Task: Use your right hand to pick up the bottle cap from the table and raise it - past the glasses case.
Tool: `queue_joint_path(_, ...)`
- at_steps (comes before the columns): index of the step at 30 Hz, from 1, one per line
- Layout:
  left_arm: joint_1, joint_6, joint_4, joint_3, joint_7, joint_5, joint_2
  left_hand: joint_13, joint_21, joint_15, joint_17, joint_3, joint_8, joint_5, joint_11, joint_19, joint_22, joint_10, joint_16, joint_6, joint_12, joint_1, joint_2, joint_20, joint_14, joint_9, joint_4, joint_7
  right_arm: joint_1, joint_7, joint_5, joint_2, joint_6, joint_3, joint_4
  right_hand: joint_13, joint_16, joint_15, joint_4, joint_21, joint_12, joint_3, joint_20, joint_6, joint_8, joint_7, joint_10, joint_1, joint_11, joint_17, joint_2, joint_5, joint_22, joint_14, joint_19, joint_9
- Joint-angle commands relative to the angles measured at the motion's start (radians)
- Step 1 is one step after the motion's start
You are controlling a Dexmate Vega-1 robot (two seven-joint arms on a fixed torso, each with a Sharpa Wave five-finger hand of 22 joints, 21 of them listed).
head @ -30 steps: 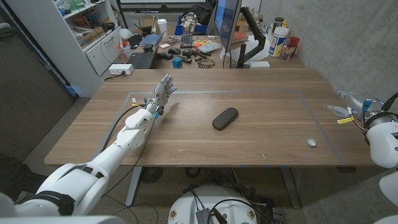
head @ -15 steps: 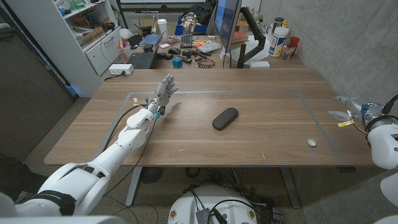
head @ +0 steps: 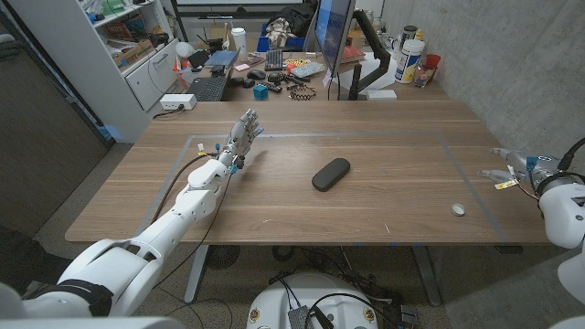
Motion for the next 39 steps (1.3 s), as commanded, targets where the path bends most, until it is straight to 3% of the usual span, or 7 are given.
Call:
queue_joint_path(1, -0.001, -0.008, 0.006, 0.000, -0.008, -0.003, -0.003, 0.005, -0.003, -0.062, 0.005, 0.002, 0.004, 0.006, 0.001, -0.039, 0.004, 0.000, 0.004, -0.006, 0.000, -0.010, 0.055, -0.092, -0.043, 0.003, 0.005, -0.004, 0.004, 0.050, -0.020, -0.021, -0.033, -0.027, 0.002, 0.003, 0.002, -0.040, 0.002, -0.003, 0.010, -0.006, 0.003, 0.004, 0.008, -0.005, 0.019, 0.003, -0.001, 0.002, -0.013, 0.007, 0.005, 0.003, -0.002, 0.005)
queue_joint_path(16, 0.000, -0.017, 0.008, -0.006, -0.016, -0.009, -0.003, 0.006, -0.003, -0.062, 0.006, -0.003, 0.005, 0.006, 0.001, -0.034, 0.005, 0.002, 0.005, -0.002, 0.001, -0.016, 0.052, -0.092, -0.039, 0.003, 0.009, -0.007, 0.016, 0.079, -0.038, -0.053, -0.069, -0.065, 0.013, 0.007, 0.015, -0.049, -0.005, 0.005, 0.026, -0.008, -0.017, 0.046, 0.028, -0.006, 0.060, 0.029, -0.017, 0.005, -0.021, 0.022, 0.005, 0.044, 0.019, 0.011)
queue_joint_path(18, 0.000, -0.017, 0.008, -0.006, -0.017, -0.009, -0.003, 0.005, -0.004, -0.062, 0.006, -0.004, 0.004, 0.006, 0.001, -0.034, 0.005, 0.003, 0.005, -0.003, 0.001, -0.017, 0.052, -0.092, -0.040, 0.003, 0.009, -0.008, 0.016, 0.081, -0.034, -0.056, -0.071, -0.068, 0.015, 0.007, 0.018, -0.053, -0.004, 0.009, 0.028, -0.009, -0.027, 0.052, 0.031, -0.006, 0.066, 0.031, -0.017, 0.007, -0.021, 0.024, 0.005, 0.053, 0.029, 0.012)
queue_joint_path(20, -0.001, -0.017, 0.009, -0.006, -0.018, -0.010, -0.003, 0.005, -0.004, -0.062, 0.006, -0.004, 0.004, 0.006, 0.001, -0.034, 0.005, 0.003, 0.005, -0.003, 0.001, -0.018, 0.052, -0.092, -0.040, 0.003, 0.009, -0.008, 0.018, 0.085, -0.032, -0.060, -0.075, -0.071, 0.017, 0.009, 0.030, -0.067, -0.001, 0.024, 0.028, -0.013, -0.059, 0.063, 0.034, -0.006, 0.067, 0.037, -0.016, 0.015, -0.022, 0.029, 0.007, 0.084, 0.063, 0.013)
queue_joint_path(25, -0.001, -0.018, 0.012, -0.005, -0.020, -0.009, -0.004, 0.005, -0.004, -0.066, 0.006, -0.006, 0.004, 0.006, 0.001, -0.033, 0.005, 0.003, 0.005, -0.002, 0.001, -0.020, 0.052, -0.095, -0.040, 0.003, 0.010, -0.007, 0.021, 0.097, -0.027, -0.074, -0.090, -0.085, 0.022, 0.010, 0.054, -0.079, 0.008, 0.054, 0.025, -0.020, -0.072, 0.065, 0.034, -0.006, 0.061, 0.038, -0.012, 0.032, -0.012, 0.036, 0.015, 0.136, 0.118, 0.014)
queue_joint_path(30, -0.002, -0.018, 0.009, -0.005, -0.021, -0.008, -0.003, 0.005, -0.005, -0.065, 0.006, -0.007, 0.004, 0.007, 0.001, -0.033, 0.005, 0.004, 0.005, -0.002, 0.001, -0.021, 0.052, -0.096, -0.040, 0.003, 0.010, -0.007, 0.024, 0.111, -0.021, -0.091, -0.109, -0.094, 0.024, 0.012, 0.126, -0.088, 0.006, 0.087, 0.010, -0.035, -0.069, 0.062, 0.030, -0.005, 0.051, 0.063, -0.008, 0.077, 0.002, 0.042, 0.043, 0.235, 0.133, 0.014)
queue_joint_path(39, 0.001, -0.013, -0.002, -0.003, -0.014, -0.005, 0.000, 0.005, -0.007, -0.065, 0.006, -0.009, 0.004, 0.007, 0.001, -0.032, 0.005, 0.003, 0.004, -0.001, 0.001, -0.024, 0.052, -0.097, -0.040, 0.003, 0.010, -0.007, 0.025, 0.120, 0.007, -0.119, -0.132, -0.100, 0.030, 0.013, 0.158, -0.097, 0.006, 0.102, 0.008, -0.052, -0.064, 0.072, 0.032, -0.005, 0.065, 0.074, -0.019, 0.110, 0.001, 0.044, 0.062, 0.238, 0.121, 0.014)
